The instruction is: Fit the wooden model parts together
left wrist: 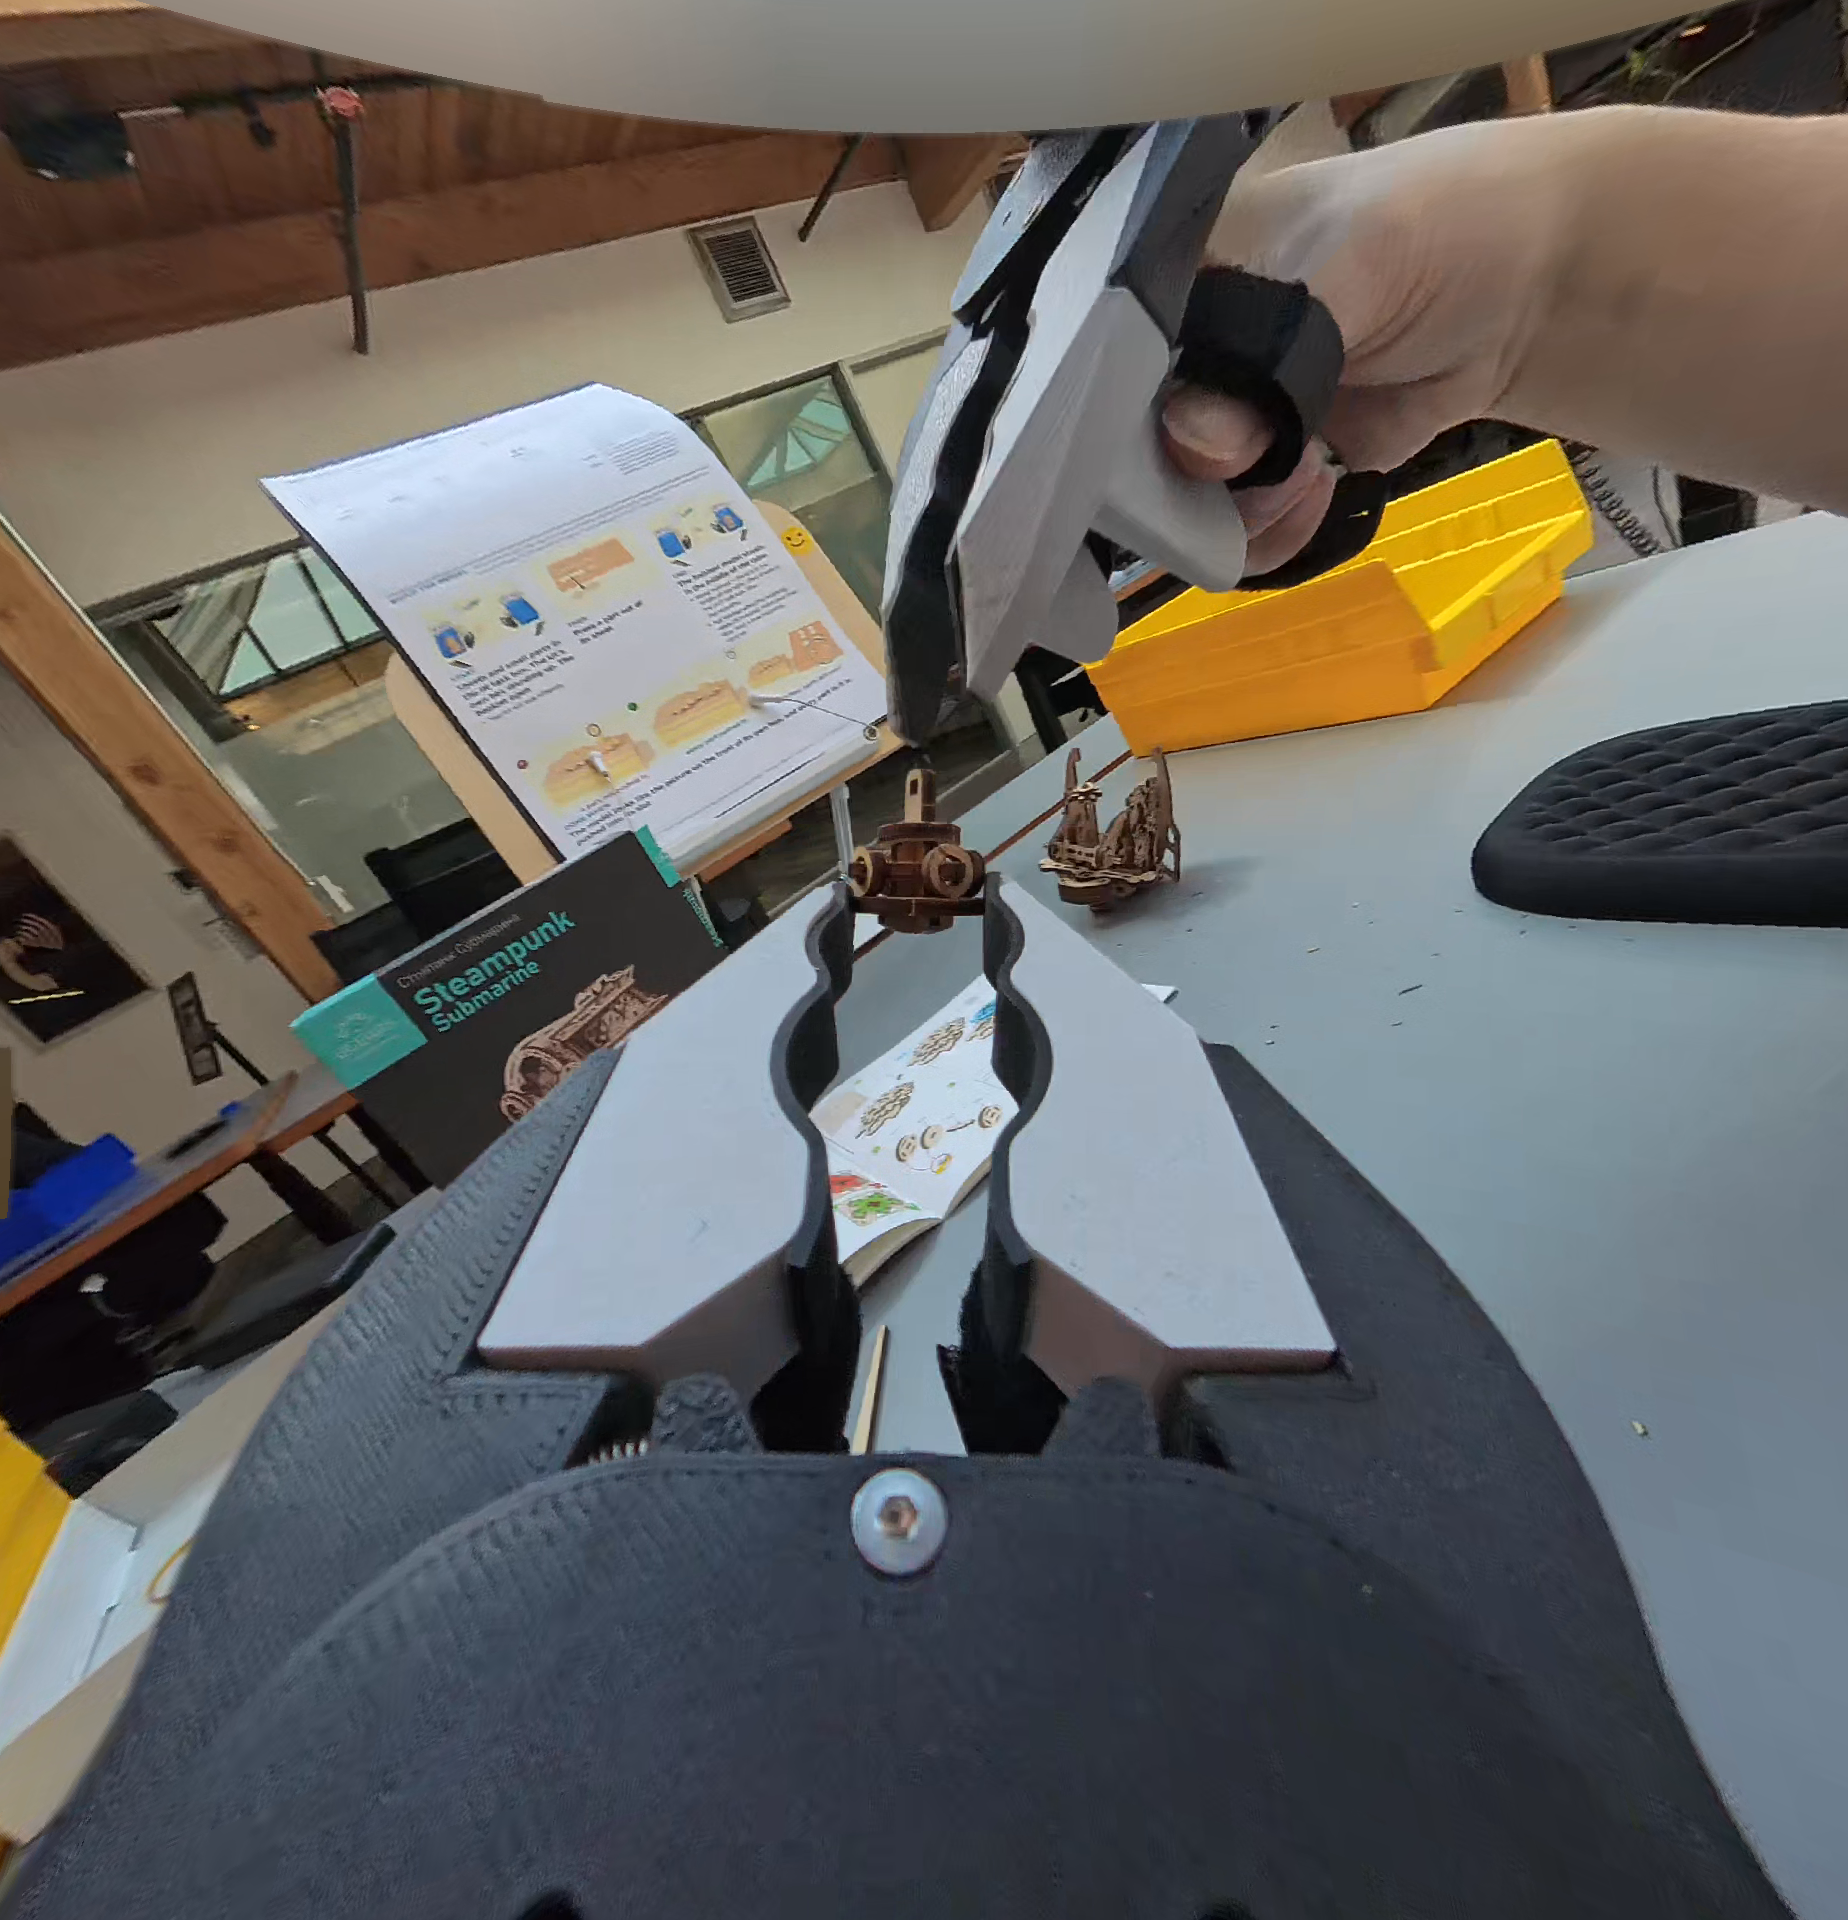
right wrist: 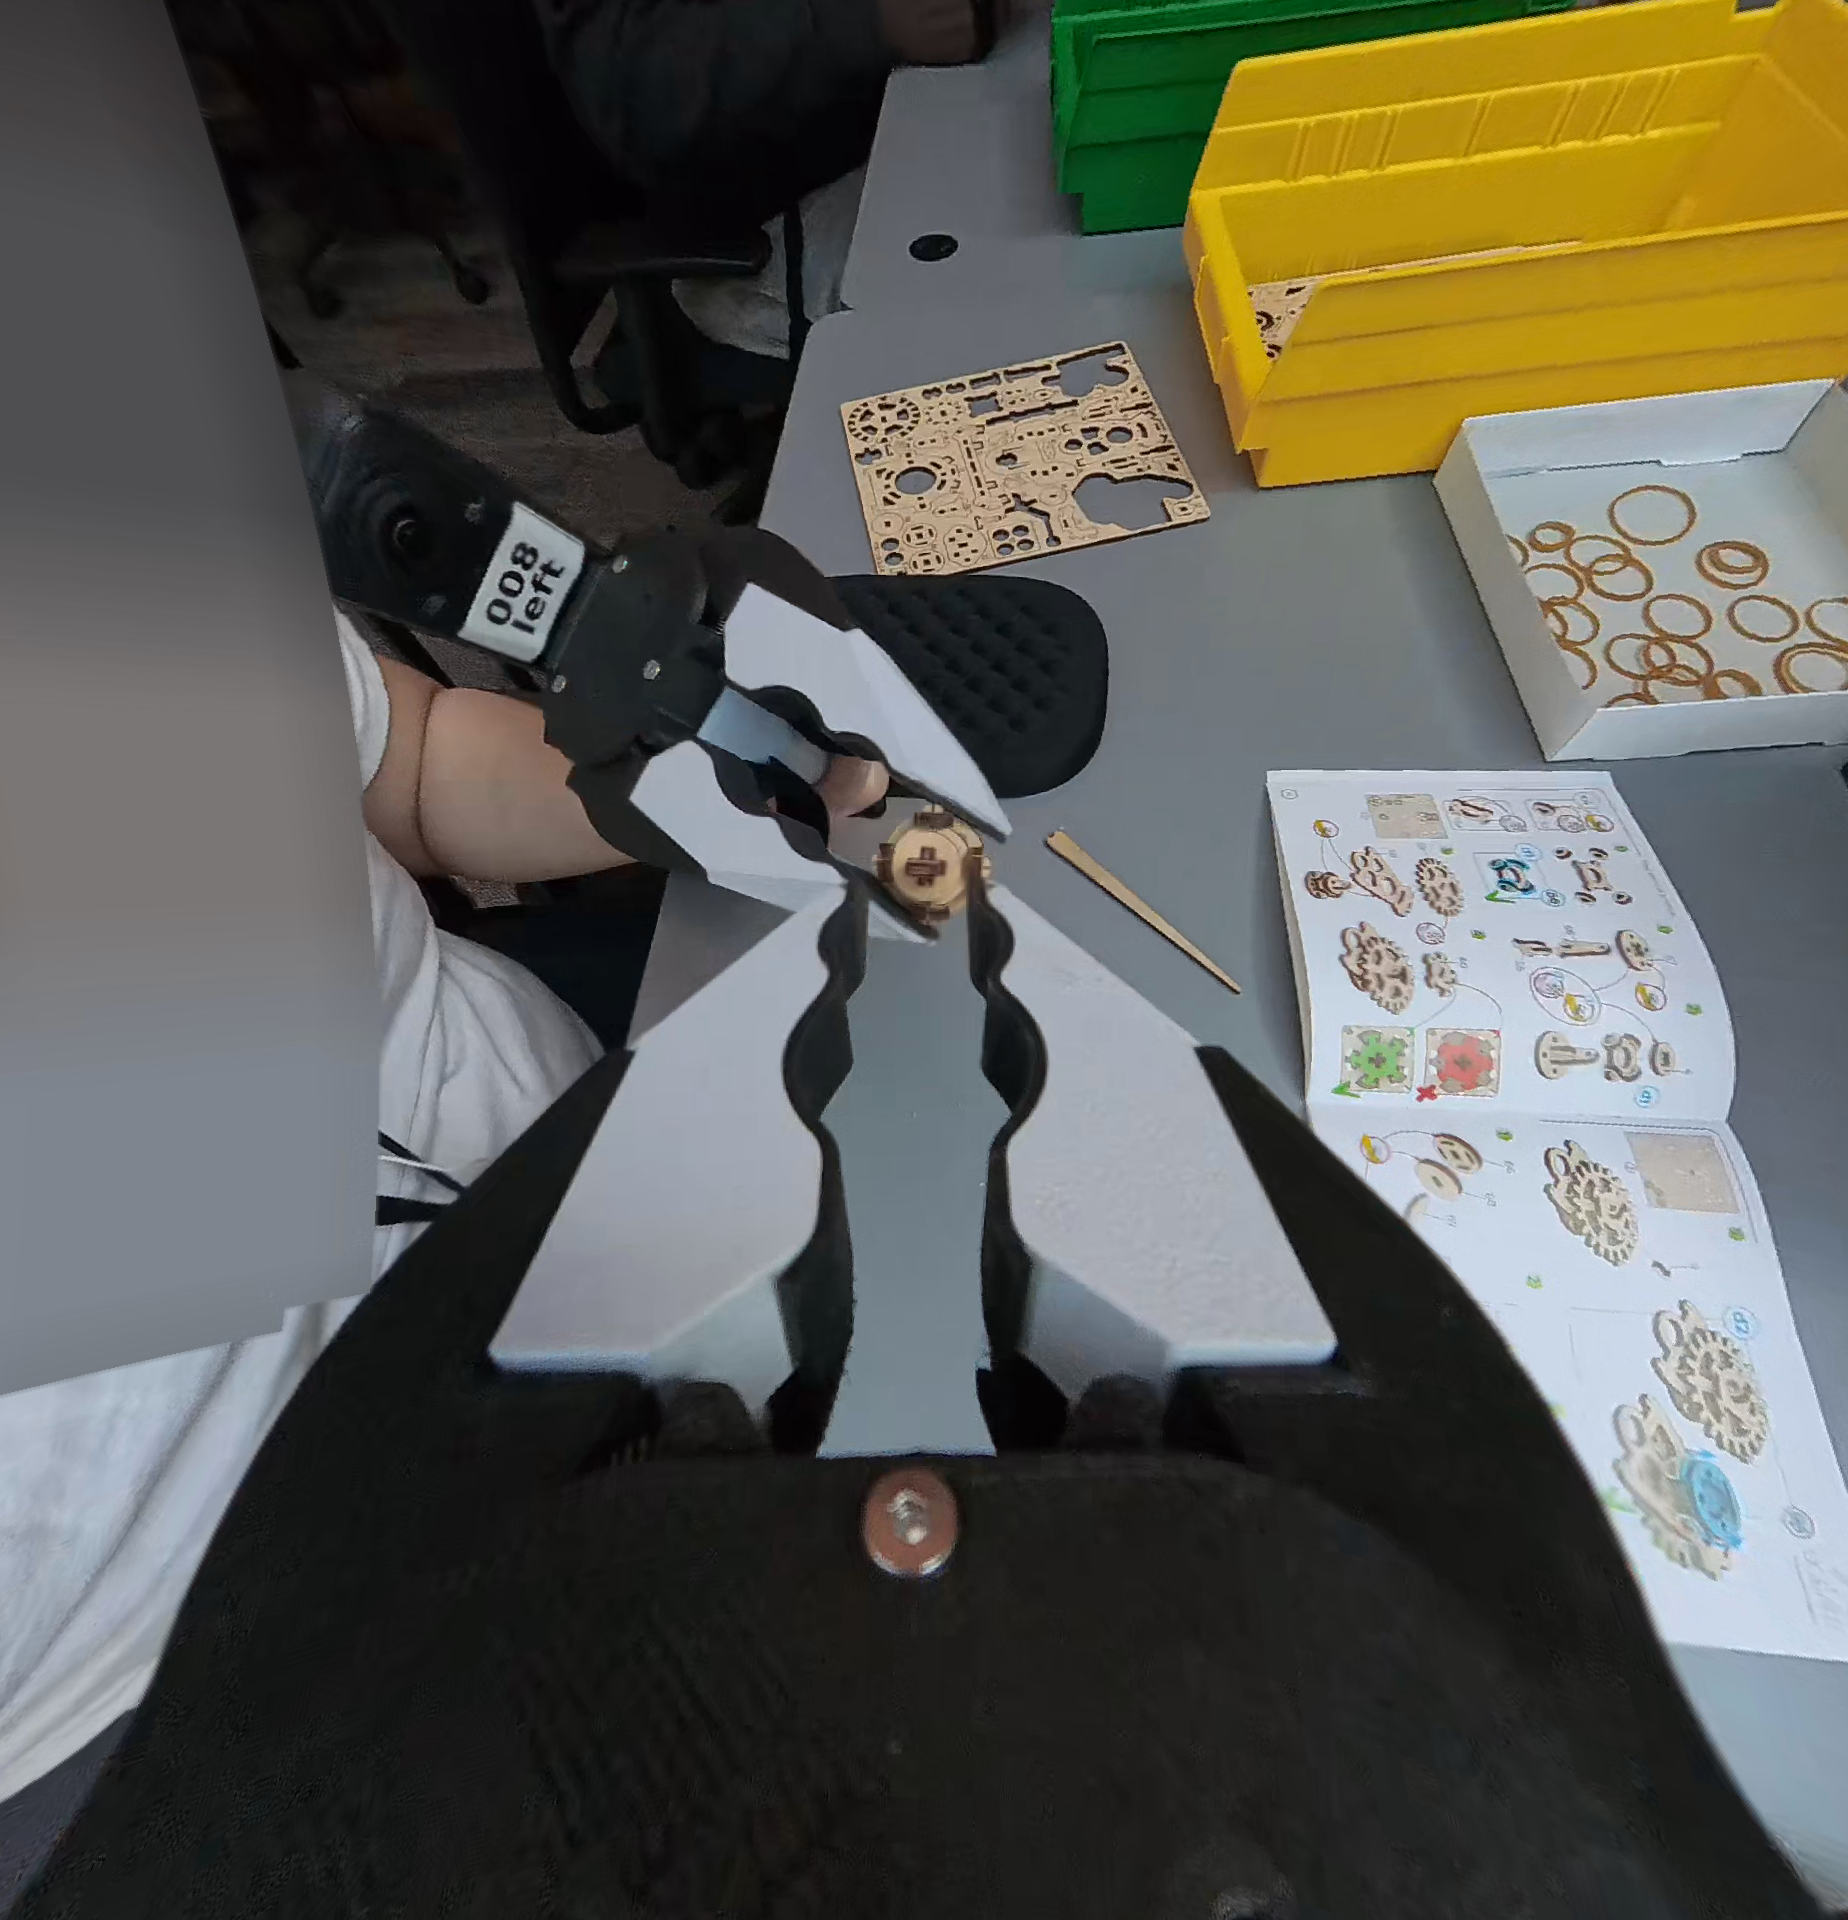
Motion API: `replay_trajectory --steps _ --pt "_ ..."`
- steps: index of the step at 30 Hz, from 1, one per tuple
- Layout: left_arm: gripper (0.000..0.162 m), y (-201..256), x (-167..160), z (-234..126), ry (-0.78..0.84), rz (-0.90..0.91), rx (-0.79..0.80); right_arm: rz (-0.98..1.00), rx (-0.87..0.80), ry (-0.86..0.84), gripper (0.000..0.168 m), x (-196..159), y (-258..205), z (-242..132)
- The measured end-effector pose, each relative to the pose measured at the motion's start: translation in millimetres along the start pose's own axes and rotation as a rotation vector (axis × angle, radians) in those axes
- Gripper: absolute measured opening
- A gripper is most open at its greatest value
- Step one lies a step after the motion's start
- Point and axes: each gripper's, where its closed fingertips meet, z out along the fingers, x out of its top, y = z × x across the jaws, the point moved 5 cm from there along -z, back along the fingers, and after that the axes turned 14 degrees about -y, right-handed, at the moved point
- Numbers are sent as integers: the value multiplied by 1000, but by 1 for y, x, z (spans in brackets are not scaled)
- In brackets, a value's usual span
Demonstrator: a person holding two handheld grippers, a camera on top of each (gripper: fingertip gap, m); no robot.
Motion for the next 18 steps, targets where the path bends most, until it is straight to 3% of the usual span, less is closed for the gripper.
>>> replay_trajectory --steps 1,7,18 --pt "23 0 1 0 -4 24 27 -8 -38 -13 21 0 1 3" --pt "22 6 3 0 -19 120 90 -23 -56 -21 15 3 1 11" --pt "22 7 0 2 -30 133 99 -85 -85 -84 5 2 -2 16"
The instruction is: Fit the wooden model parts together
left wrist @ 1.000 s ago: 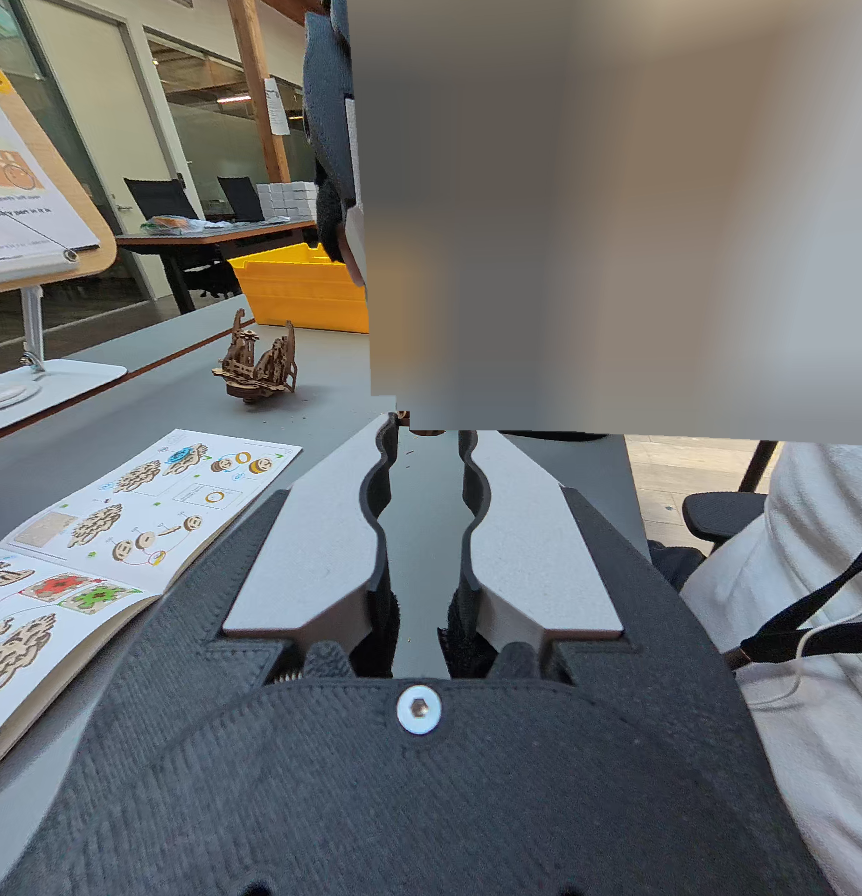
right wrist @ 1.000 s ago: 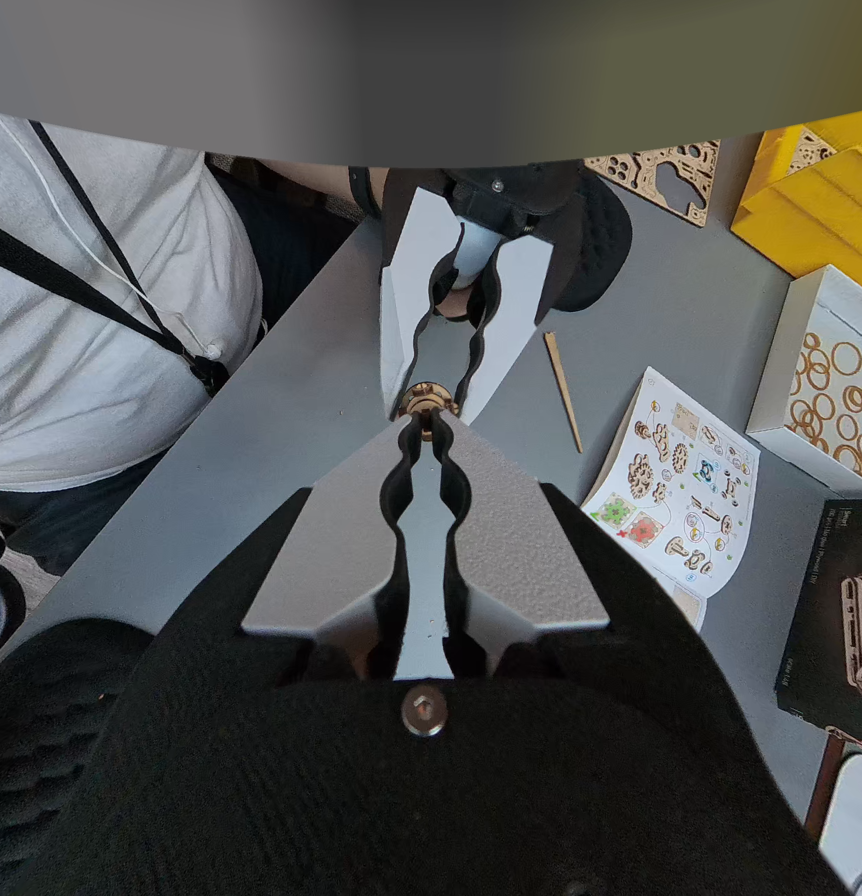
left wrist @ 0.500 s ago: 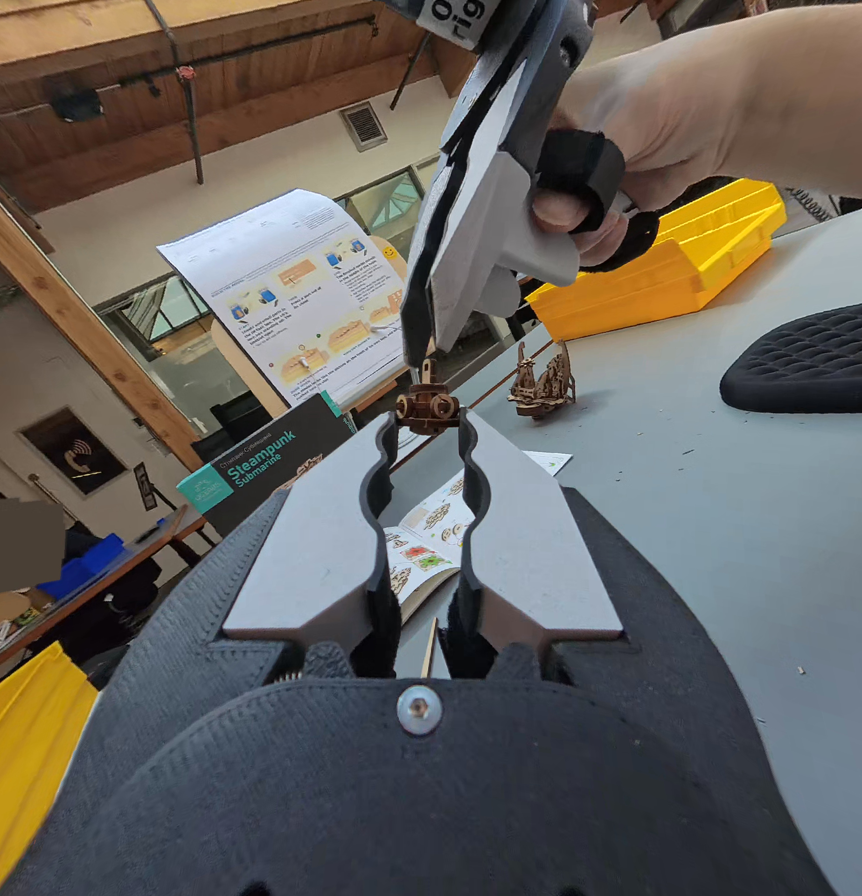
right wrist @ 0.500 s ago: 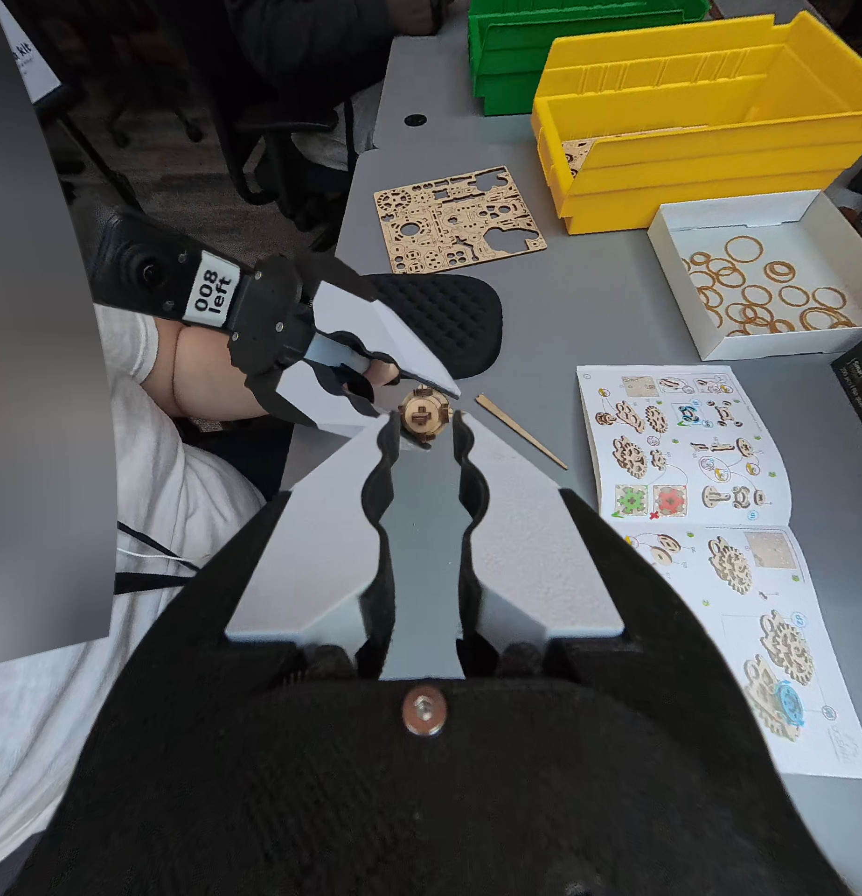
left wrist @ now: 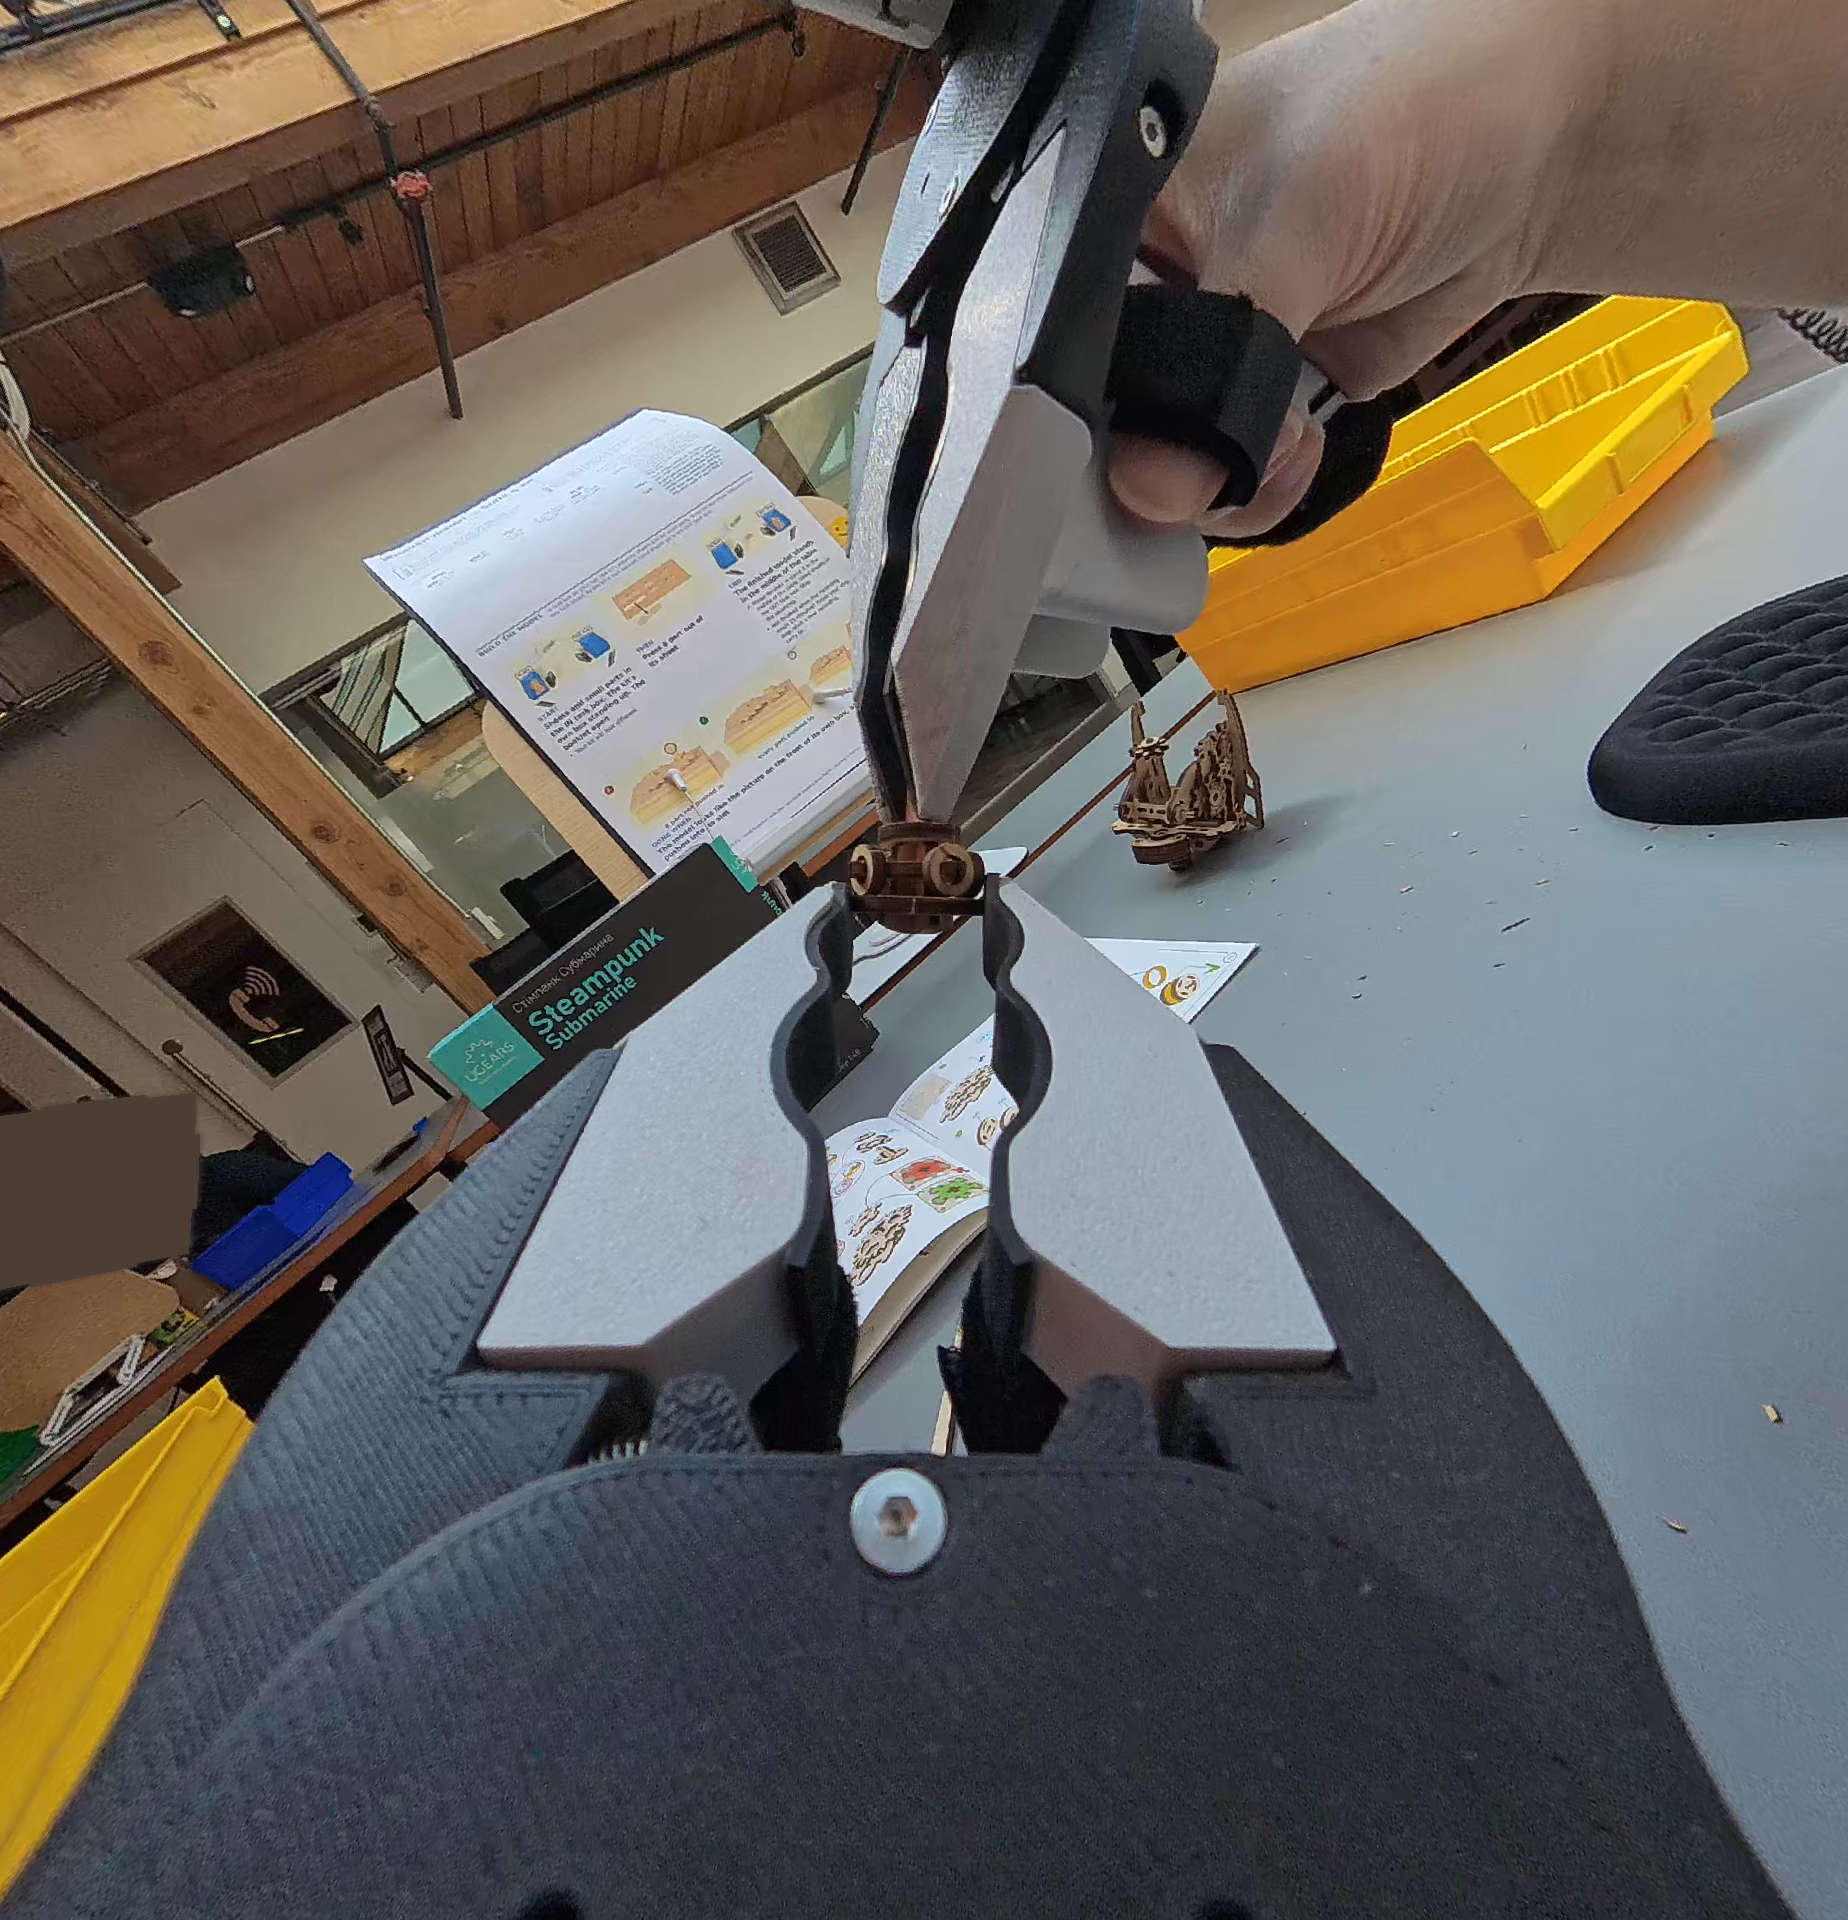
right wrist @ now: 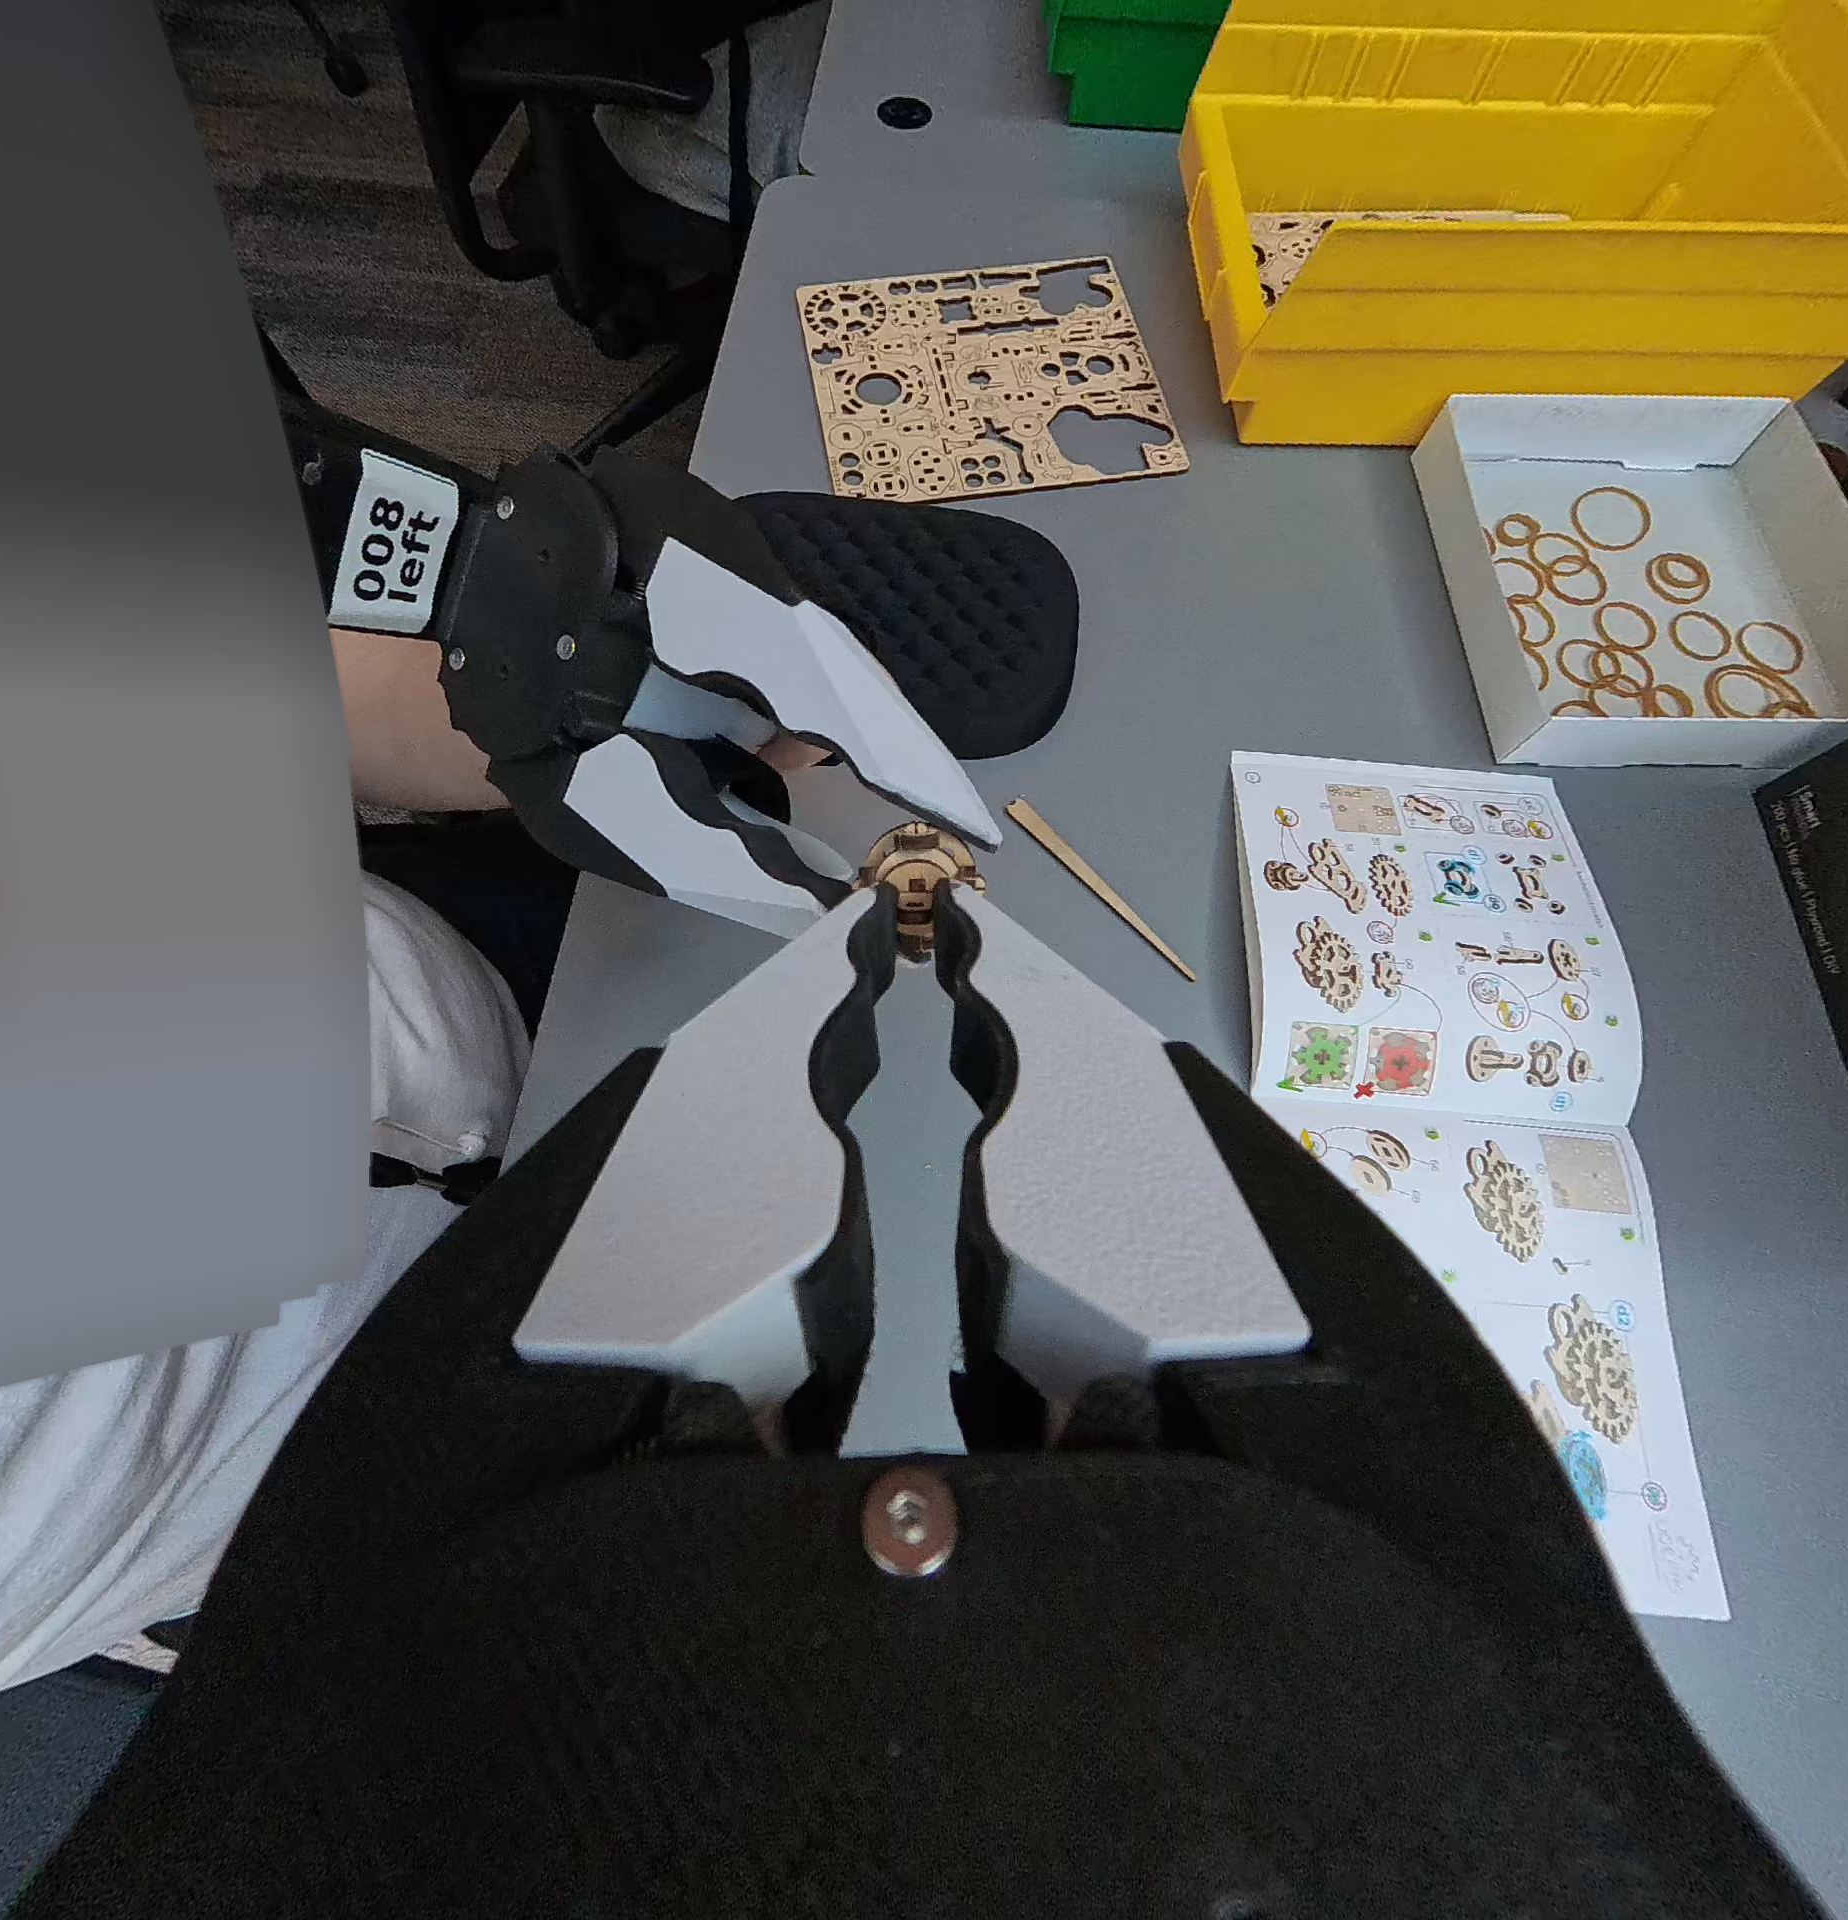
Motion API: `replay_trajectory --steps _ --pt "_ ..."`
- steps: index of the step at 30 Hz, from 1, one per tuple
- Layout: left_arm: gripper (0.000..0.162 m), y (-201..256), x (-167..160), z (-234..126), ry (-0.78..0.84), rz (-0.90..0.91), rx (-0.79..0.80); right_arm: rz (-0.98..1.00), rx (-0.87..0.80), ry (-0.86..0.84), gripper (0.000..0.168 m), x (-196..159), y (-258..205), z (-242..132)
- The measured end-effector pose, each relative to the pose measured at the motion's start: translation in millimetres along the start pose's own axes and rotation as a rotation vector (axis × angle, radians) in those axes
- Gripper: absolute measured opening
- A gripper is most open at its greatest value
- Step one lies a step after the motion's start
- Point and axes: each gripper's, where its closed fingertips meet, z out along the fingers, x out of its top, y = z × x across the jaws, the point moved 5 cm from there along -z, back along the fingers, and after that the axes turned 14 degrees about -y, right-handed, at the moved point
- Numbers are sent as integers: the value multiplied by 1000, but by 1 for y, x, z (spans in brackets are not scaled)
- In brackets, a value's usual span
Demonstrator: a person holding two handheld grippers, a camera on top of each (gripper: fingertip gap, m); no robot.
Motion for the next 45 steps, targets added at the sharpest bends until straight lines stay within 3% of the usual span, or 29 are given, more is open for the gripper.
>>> replay_trajectory --steps 3,9,17,25,28,31,33,37,39,42,45 --pt "29 2 -5 4 -1 -5 16 -34 -57 -76 6 -9 7 0" --pt "41 7 -16 7 -26 -140 -148 49 22 -580 5 -96 36 49" --pt "39 1 -21 8 -11 -255 -210 -19 -14 -822 6 -122 33 58" --pt "36 -2 -21 5 5 -280 -214 -18 16 -802 6 -121 30 60" --pt "35 -2 -22 5 3 -277 -213 -68 -49 -792 6 -117 31 49" --pt "35 -2 -21 5 5 -277 -214 -31 28 -814 6 -124 28 59" --pt "35 -2 -21 5 5 -277 -213 -67 -44 -824 6 -121 32 48" --pt "34 -3 -21 5 6 -282 -212 -16 34 -799 6 -125 28 57" --pt "34 -3 -22 5 3 -282 -213 -54 -36 -797 6 -121 30 48" --pt "34 -3 -22 5 3 -292 -220 -17 23 -804 3 -129 29 62" --pt "35 -4 -23 5 5 -304 -218 -27 -45 -749 6 -120 33 46"
